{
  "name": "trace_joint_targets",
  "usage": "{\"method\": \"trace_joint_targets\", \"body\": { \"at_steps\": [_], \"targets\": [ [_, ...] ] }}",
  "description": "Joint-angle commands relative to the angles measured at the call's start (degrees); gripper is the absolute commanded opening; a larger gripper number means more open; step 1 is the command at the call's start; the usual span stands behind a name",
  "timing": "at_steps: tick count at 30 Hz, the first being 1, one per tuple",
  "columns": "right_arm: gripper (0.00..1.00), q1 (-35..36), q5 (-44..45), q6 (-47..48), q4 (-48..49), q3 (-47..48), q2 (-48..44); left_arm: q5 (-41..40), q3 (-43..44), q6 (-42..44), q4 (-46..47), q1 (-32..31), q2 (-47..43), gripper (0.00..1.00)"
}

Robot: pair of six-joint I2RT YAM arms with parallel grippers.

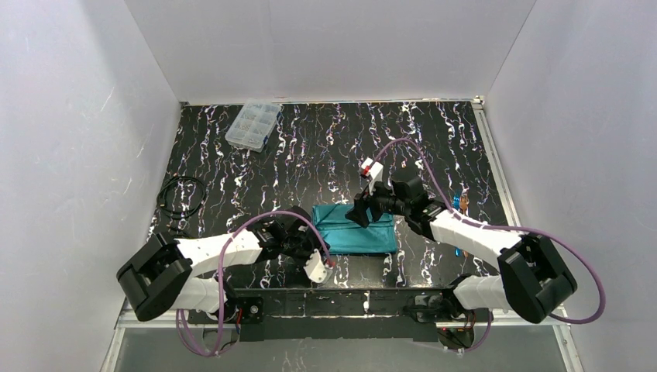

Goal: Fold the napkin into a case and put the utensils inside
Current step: Fold the 2/3-rectangle-folded napkin at the center of the board.

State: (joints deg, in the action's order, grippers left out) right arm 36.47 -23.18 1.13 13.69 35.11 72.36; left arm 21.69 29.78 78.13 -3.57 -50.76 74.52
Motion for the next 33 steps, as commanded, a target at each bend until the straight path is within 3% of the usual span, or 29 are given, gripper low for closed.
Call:
{"method": "trace_joint_targets", "body": {
  "at_steps": [1,7,14,19,28,33],
  "targets": [
    [0.73,0.1,2.6,-4.4,2.4,2.5,4.1,-1.3,-2.6,3.9,-3.7,-0.2,1.6,0.45],
    [0.71,0.1,3.9,-9.7,5.4,1.9,11.0,-1.0,-1.1,4.9,-6.3,-0.2,4.0,0.39],
    [0.64,0.1,9.1,-12.0,-0.6,4.5,16.4,-0.7,5.5,1.6,-13.5,-0.1,8.7,0.39],
    [0.63,0.2,10.3,-13.1,-0.2,2.7,16.5,-1.7,5.4,1.2,-11.1,-0.2,8.9,0.36],
    [0.58,0.3,10.7,-14.4,0.0,1.1,17.8,-3.5,7.8,-2.0,-8.4,-0.2,9.7,0.21],
    [0.58,0.3,10.8,-14.3,-0.3,0.3,16.8,-5.0,8.2,-2.7,-5.4,-0.2,9.7,0.27]
  ]
}}
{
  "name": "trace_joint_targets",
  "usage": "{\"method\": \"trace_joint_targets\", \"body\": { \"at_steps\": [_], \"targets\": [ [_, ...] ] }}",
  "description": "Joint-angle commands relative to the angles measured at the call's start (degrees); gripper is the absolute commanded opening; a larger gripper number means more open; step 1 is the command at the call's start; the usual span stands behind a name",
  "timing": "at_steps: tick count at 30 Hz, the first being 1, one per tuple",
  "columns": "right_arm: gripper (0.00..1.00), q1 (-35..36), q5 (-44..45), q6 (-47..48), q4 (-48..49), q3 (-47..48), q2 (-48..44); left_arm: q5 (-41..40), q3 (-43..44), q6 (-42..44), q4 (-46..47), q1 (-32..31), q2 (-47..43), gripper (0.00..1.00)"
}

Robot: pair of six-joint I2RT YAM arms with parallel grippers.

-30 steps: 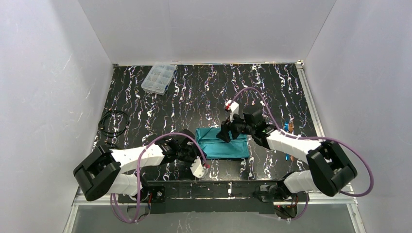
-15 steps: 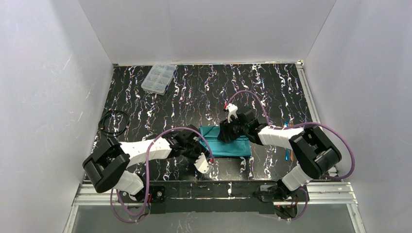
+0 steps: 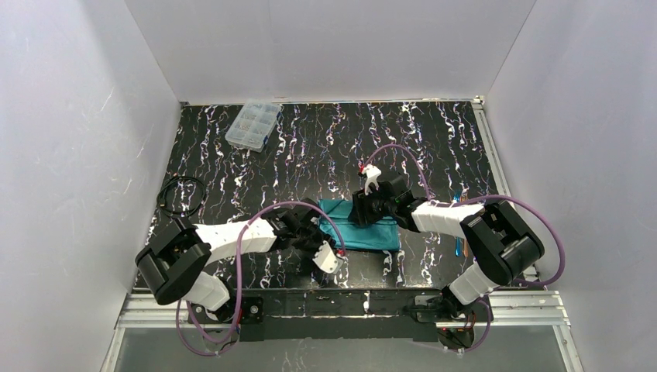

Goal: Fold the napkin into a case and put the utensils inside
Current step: Fold the 2/3-rectangle-folded napkin at the center of the board.

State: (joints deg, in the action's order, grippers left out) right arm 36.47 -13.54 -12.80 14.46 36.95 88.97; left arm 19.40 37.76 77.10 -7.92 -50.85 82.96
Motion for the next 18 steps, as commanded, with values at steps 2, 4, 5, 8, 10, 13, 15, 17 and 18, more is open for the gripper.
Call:
{"method": "trace_joint_targets", "body": {
  "at_steps": [2,4,5,8,10,13,15,17,18],
  "targets": [
    [0.58,0.3,1.1,-0.4,-1.2,-1.6,0.1,-2.8,0.2,-1.4,-0.8,-0.1,1.4,0.28],
    [0.58,0.3,1.0,-0.5,-1.1,-1.6,0.1,-2.8,0.5,-1.4,-1.1,-0.1,1.5,0.26],
    [0.58,0.3,0.9,-0.7,-1.0,-1.7,0.0,-2.7,0.7,-1.4,-1.2,-0.1,1.6,0.24],
    [0.58,0.3,0.6,-0.9,-0.7,-1.8,0.0,-2.6,2.2,-2.1,-1.8,-0.1,2.1,0.13],
    [0.58,0.3,0.5,-0.8,-0.7,-1.8,-0.1,-2.6,3.6,-2.8,-3.1,-0.1,2.8,0.05],
    [0.58,0.3,0.1,-0.7,-0.8,-1.7,-0.2,-2.5,5.4,-4.4,-4.5,-0.1,2.9,0.0],
    [0.58,0.3,-0.1,-0.4,-1.1,-1.4,-0.3,-1.8,6.7,-6.2,-5.6,-0.1,2.5,0.0],
    [0.58,0.3,-0.2,-0.2,-1.3,-1.2,-0.3,-1.6,8.1,-7.7,-7.0,0.1,2.7,0.0],
    [0.59,0.3,-0.3,-0.2,-1.3,-1.1,-0.3,-1.4,8.6,-8.0,-7.6,0.2,2.7,0.0]
  ]
}}
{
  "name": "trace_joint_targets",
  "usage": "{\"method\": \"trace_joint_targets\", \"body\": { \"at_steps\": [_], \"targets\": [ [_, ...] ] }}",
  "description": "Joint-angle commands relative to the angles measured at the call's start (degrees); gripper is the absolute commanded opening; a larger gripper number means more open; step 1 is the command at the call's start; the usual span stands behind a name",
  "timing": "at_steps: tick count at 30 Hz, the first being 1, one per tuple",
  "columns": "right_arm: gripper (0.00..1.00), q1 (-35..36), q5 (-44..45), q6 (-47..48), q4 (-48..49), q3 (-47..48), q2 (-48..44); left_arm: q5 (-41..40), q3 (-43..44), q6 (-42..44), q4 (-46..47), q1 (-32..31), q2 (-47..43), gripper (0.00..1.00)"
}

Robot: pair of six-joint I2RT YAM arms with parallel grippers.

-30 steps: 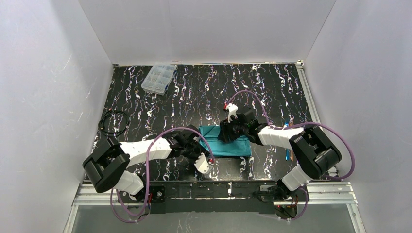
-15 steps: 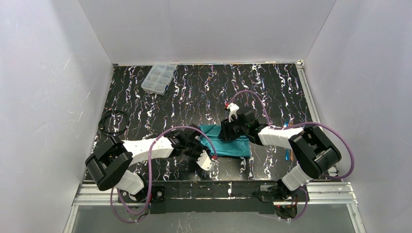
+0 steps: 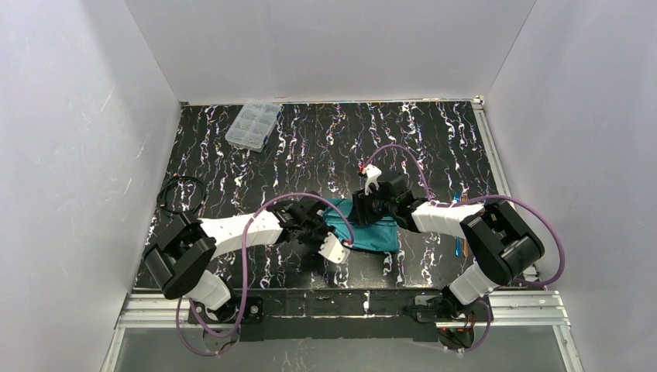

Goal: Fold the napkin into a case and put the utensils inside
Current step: Fold the 2/3-rectangle-folded napkin at the center of the board.

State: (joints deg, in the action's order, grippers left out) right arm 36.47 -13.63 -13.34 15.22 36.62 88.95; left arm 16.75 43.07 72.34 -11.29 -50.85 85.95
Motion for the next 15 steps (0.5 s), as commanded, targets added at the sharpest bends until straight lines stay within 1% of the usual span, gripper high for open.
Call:
{"method": "trace_joint_targets", "body": {
  "at_steps": [1,5,8,9,11,12,13,14,15],
  "targets": [
    [0.59,0.2,-0.4,0.4,-2.0,-0.7,-0.4,1.3,3.5,-3.5,-4.3,0.4,-0.5,0.0],
    [0.61,0.3,-1.1,0.8,-1.0,-0.8,-1.9,2.3,4.2,-4.4,-5.6,1.1,-0.8,0.0],
    [0.62,0.2,-1.4,1.2,-0.8,-0.4,-2.2,3.0,3.8,-2.1,-8.3,1.3,-0.7,0.0],
    [0.62,0.2,-1.5,1.3,-1.1,0.0,-1.8,3.3,3.3,-0.7,-9.3,1.3,-0.9,0.07],
    [0.62,0.3,-1.8,1.2,-1.3,0.1,-1.3,3.2,1.7,1.1,-9.6,1.3,-1.5,0.25],
    [0.62,0.2,-2.0,1.0,-1.0,-0.1,-1.2,2.9,0.8,2.2,-9.7,1.3,-1.9,0.37],
    [0.62,0.3,-2.1,0.7,-0.7,-0.3,-1.0,2.6,-0.1,3.0,-9.6,1.3,-2.1,0.6],
    [0.62,0.2,-2.0,0.6,-0.5,-0.5,-1.0,2.4,-0.8,3.7,-9.2,1.3,-2.4,0.74],
    [0.62,0.3,-2.1,0.5,-0.4,-0.6,-0.9,2.3,-1.3,4.6,-9.3,1.4,-2.6,0.76]
  ]
}}
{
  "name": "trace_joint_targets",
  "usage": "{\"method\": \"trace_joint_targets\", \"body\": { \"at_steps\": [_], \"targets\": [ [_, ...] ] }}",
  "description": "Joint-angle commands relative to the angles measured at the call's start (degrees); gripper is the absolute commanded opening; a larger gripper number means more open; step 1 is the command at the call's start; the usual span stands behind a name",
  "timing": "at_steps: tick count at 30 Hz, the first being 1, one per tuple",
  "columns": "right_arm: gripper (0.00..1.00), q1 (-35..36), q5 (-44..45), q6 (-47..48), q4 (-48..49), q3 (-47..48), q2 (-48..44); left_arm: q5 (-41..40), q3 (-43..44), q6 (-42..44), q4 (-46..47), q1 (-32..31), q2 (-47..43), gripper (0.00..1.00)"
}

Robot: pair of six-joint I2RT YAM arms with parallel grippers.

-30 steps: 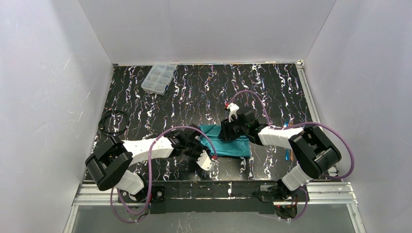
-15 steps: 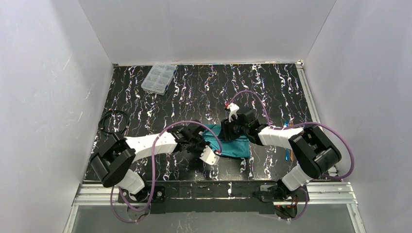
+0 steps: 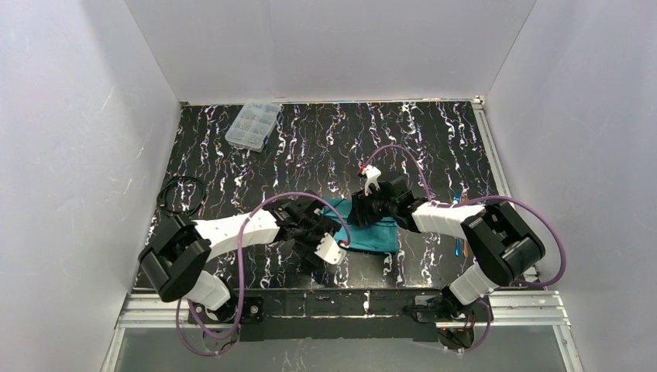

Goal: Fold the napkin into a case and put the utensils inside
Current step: Fold the 2/3-rectangle-folded napkin at the center of the board.

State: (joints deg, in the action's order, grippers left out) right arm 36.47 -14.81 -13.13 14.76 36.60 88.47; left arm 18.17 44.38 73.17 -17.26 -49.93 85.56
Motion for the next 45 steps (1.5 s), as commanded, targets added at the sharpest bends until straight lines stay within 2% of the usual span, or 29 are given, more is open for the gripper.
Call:
{"method": "trace_joint_targets", "body": {
  "at_steps": [1,8,17,22,28,36,45],
  "targets": [
    [0.62,0.2,-1.0,0.3,0.1,-0.8,-0.4,0.9,-3.0,4.6,-3.3,0.8,-2.4,0.77],
    [0.61,0.2,-1.1,0.2,0.1,-1.0,-0.8,1.0,-4.5,7.5,0.1,1.5,-2.1,0.79],
    [0.61,0.3,-1.4,-0.6,0.7,-1.5,-1.1,-0.4,-4.2,11.6,6.2,1.6,3.4,0.6],
    [0.6,0.3,-1.7,-1.4,1.7,-2.6,-1.0,-1.3,-4.6,10.8,10.9,1.6,4.1,0.53],
    [0.6,0.2,-1.9,-1.3,1.9,-2.7,-0.5,-1.0,-3.9,7.9,10.6,1.5,2.3,0.4],
    [0.6,0.2,-1.8,-1.2,2.0,-2.9,-0.5,-2.6,-2.8,5.1,11.8,1.8,1.6,0.38],
    [0.6,0.2,-1.5,-0.3,1.1,-2.8,-0.7,-3.6,-4.2,4.0,11.9,1.9,-2.6,0.32]
  ]
}}
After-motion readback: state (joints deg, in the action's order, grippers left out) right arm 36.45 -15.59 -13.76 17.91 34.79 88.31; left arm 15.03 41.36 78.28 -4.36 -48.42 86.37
